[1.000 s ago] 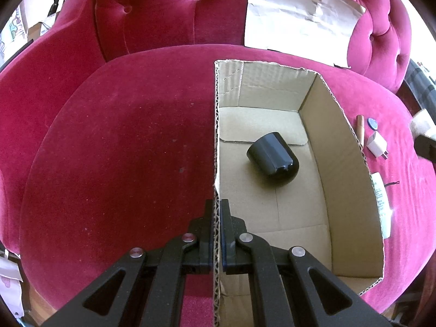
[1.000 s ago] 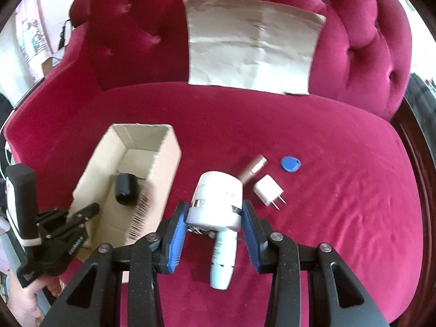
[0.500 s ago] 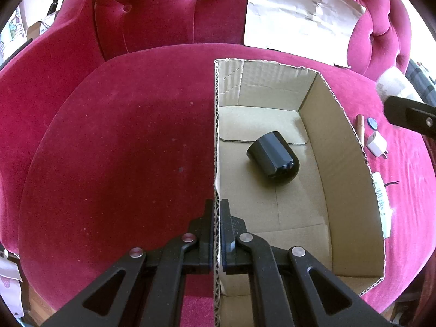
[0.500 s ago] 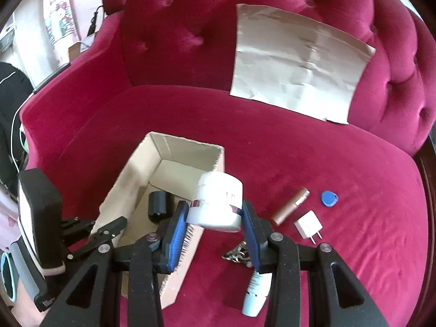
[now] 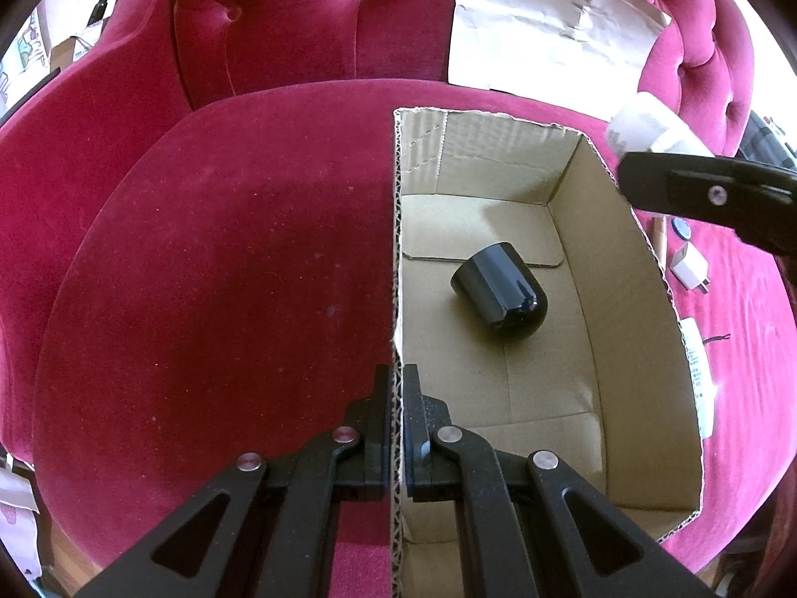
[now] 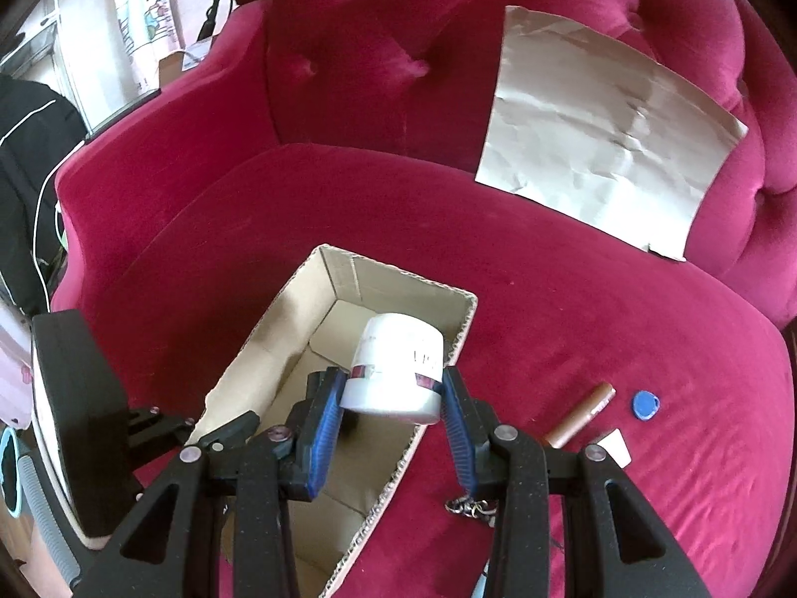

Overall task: Organize rigid objects
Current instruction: 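Lift the white jar with the right gripper and carry it over the box, then lower the white jar into the box beside the black cup and release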

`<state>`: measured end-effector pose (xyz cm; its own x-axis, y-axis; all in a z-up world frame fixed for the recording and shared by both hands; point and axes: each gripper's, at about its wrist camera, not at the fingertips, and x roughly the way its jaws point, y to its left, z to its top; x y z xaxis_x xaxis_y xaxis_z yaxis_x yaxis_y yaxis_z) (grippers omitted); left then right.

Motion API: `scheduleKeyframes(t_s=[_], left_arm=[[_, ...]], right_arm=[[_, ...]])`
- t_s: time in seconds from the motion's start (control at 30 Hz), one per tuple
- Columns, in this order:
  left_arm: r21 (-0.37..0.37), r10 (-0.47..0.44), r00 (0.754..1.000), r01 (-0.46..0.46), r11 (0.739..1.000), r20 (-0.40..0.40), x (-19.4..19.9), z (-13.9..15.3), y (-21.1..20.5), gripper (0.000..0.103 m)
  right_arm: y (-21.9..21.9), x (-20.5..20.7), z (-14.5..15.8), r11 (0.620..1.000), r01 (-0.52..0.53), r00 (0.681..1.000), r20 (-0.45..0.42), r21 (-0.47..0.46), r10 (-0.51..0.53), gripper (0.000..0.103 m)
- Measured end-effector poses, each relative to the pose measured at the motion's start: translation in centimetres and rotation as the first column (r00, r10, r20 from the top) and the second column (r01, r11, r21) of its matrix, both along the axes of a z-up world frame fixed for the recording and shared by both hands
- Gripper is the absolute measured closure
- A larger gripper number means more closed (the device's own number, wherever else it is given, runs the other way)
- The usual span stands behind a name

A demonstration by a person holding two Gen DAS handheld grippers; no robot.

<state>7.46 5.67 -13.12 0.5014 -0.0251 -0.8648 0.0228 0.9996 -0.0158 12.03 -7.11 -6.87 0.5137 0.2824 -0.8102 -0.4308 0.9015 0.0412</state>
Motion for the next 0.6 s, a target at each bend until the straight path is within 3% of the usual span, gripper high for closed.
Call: scheduleKeyframes(t_s=[0.5,0.6], left_arm=[[-0.003,0.001,1.0,-0.001,1.0,0.0,0.0,0.1,0.1,0.1],[-0.005,0.001,1.0,-0.001,1.0,0.0,0.0,0.1,0.1,0.1]], right_arm=[[1.5,1.0,-0.8,0.999,-0.033,0.999,-0.01,-0.012,0.032,0.06],[1.6,0.9,-0.7,0.999,-0.028,1.0,0.005,-0.024,0.029,0.049]])
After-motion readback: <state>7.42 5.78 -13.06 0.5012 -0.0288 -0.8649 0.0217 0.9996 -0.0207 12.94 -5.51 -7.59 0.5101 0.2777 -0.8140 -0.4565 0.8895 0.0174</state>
